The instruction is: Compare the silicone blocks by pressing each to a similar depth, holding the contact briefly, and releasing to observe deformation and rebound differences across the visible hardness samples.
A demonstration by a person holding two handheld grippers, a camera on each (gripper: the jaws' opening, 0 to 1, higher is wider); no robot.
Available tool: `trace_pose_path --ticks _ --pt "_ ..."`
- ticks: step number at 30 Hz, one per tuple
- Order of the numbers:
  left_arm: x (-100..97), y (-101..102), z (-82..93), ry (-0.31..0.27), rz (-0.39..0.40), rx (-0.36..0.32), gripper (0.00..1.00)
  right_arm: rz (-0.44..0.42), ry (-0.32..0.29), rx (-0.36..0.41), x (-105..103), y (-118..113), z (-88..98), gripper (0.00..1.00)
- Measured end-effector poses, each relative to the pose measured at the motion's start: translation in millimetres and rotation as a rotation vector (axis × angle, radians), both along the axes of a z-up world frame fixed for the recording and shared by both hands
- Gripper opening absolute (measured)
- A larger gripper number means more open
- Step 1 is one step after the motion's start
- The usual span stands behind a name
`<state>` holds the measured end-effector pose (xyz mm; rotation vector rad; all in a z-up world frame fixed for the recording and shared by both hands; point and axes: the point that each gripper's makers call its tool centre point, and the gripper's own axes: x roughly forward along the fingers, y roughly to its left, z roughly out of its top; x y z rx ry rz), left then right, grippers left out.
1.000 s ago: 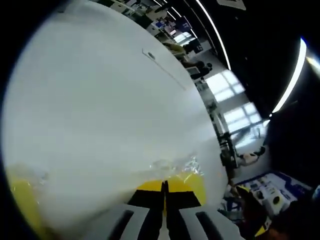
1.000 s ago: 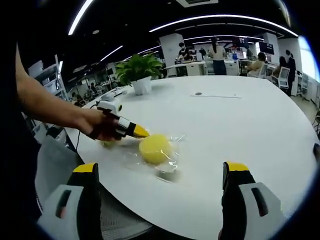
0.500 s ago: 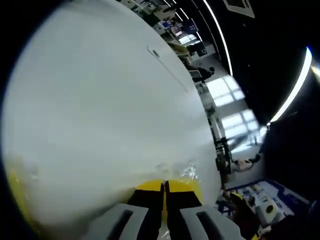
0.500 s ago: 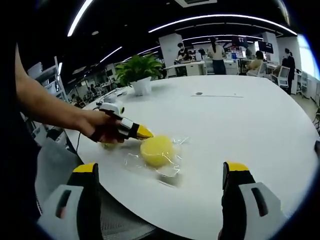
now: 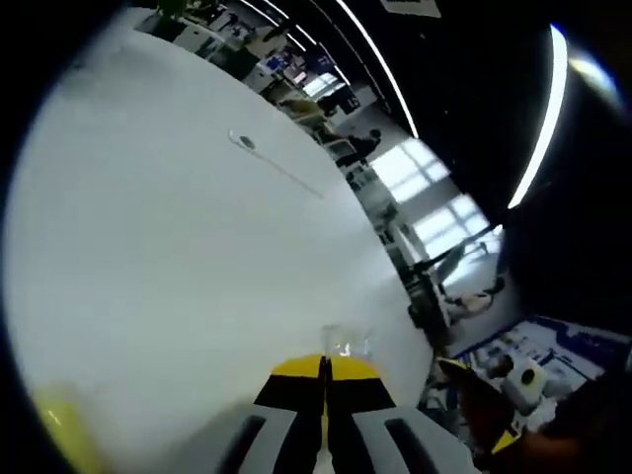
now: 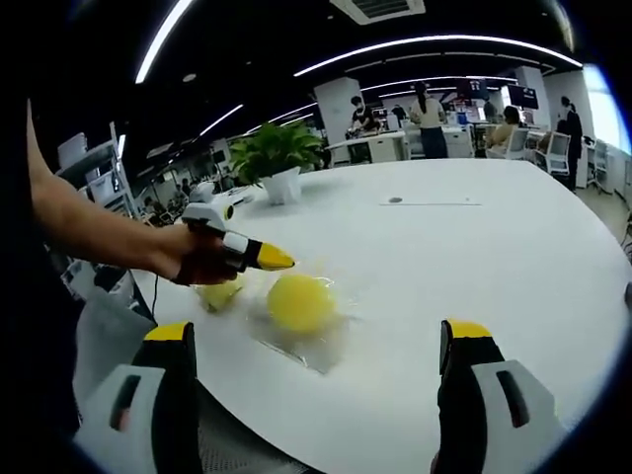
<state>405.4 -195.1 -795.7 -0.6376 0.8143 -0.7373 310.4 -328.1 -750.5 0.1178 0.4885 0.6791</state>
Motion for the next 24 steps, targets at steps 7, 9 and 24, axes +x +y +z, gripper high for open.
trace_pose_path --ticks 7,9,24 --pt "-1.5 -4.0 42.0 -0.167 -0.044 0.053 0.0 0.022 -0.013 -0.005 1.7 2.7 7.0 0.96" --pt "-4.8 -8.2 57.8 -0.231 -0.073 0.071 0.0 0.028 -0.025 -0.005 2.3 3.8 12.6 0.96" --pt "-17.7 -10.2 117.7 -0.399 -0.147 0.123 0.0 0.073 -0.11 0.027 6.4 9.8 35.1 0.95"
